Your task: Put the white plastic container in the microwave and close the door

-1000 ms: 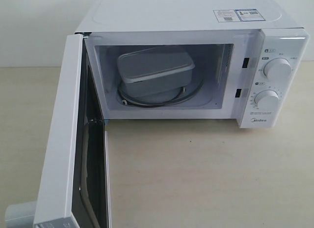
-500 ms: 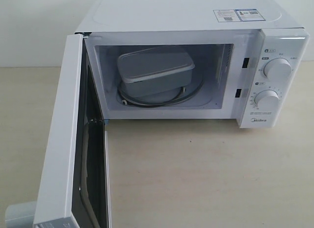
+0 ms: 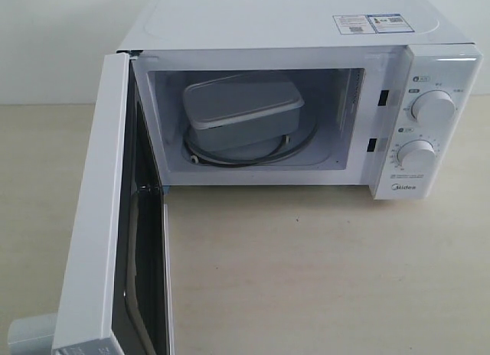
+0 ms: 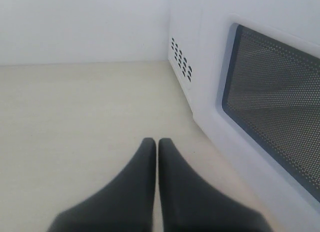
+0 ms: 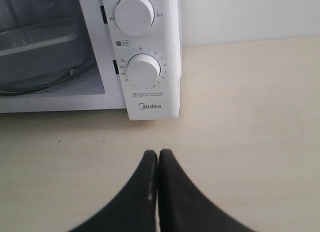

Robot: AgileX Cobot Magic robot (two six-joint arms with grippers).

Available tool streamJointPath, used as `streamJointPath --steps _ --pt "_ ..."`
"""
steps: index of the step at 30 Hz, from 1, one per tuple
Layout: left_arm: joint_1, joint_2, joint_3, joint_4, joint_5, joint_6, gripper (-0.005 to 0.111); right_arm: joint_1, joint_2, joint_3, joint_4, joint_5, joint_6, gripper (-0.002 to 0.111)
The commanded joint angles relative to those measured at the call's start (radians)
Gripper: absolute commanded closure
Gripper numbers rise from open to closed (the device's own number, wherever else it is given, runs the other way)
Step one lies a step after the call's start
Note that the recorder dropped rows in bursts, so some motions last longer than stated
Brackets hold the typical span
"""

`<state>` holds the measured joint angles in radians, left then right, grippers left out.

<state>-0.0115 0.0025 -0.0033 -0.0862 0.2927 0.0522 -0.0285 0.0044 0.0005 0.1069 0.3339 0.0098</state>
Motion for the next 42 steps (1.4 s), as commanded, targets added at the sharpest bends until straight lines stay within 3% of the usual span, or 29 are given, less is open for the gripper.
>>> streamJointPath --steps 1,6,11,13,17,20,27,37,42 --pt "0.001 -0.002 0.003 0.001 -0.002 0.002 0.103 -0.002 -0.004 0.0 -0.011 -0.001 0.0 0.109" --pt "0.001 -0.002 0.003 0.03 -0.014 0.002 0.103 -0.002 -0.004 0.0 -0.011 -0.001 0.0 0.109" --pt "0.001 -0.002 0.003 0.086 -0.347 0.002 0.103 -0.002 -0.004 0.0 -0.011 -0.001 0.0 0.109" --pt "0.001 -0.002 -0.022 0.086 -0.422 0.0 0.103 -0.002 -0.004 0.0 -0.011 -0.001 0.0 0.109" --pt "0.001 0.011 -0.172 0.08 -0.339 0.0 0.103 -0.001 -0.004 0.0 -0.011 -0.001 0.0 0.109" --pt "0.001 0.128 -0.3 0.08 -0.302 0.0 0.103 -0.001 -0.004 0.0 -0.011 -0.001 0.0 0.109" --pt "0.001 0.483 -0.554 0.076 -0.001 0.0 0.103 -0.001 -0.004 0.0 -0.011 -0.001 0.0 0.109" --pt "0.001 0.689 -0.577 0.076 -0.285 -0.007 0.103 -0.001 -0.004 0.0 -0.011 -0.001 0.002 0.109" --pt "0.001 0.737 -0.577 0.076 -0.265 -0.014 0.103 -0.001 -0.004 0.0 -0.011 -0.001 0.002 0.109"
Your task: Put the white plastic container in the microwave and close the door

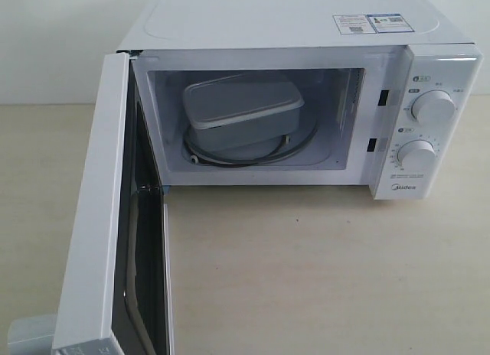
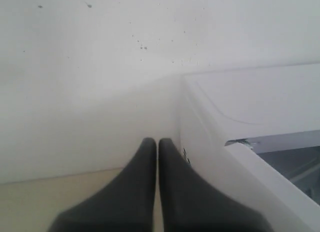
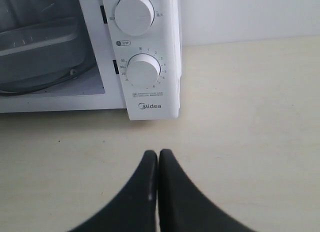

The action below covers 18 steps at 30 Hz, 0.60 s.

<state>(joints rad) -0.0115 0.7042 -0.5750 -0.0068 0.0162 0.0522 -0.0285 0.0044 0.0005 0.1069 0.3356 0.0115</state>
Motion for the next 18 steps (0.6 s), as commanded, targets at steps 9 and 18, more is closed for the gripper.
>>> streamJointPath --steps 9,18 --pt "0.001 0.103 -0.044 -0.154 0.526 0.039 0.103 -0.001 -0.004 0.0 -0.011 -0.003 0.0 0.109" --pt "0.001 0.157 -0.15 -0.629 0.706 0.64 0.103 -0.001 -0.004 0.0 -0.011 -0.003 0.002 0.109"
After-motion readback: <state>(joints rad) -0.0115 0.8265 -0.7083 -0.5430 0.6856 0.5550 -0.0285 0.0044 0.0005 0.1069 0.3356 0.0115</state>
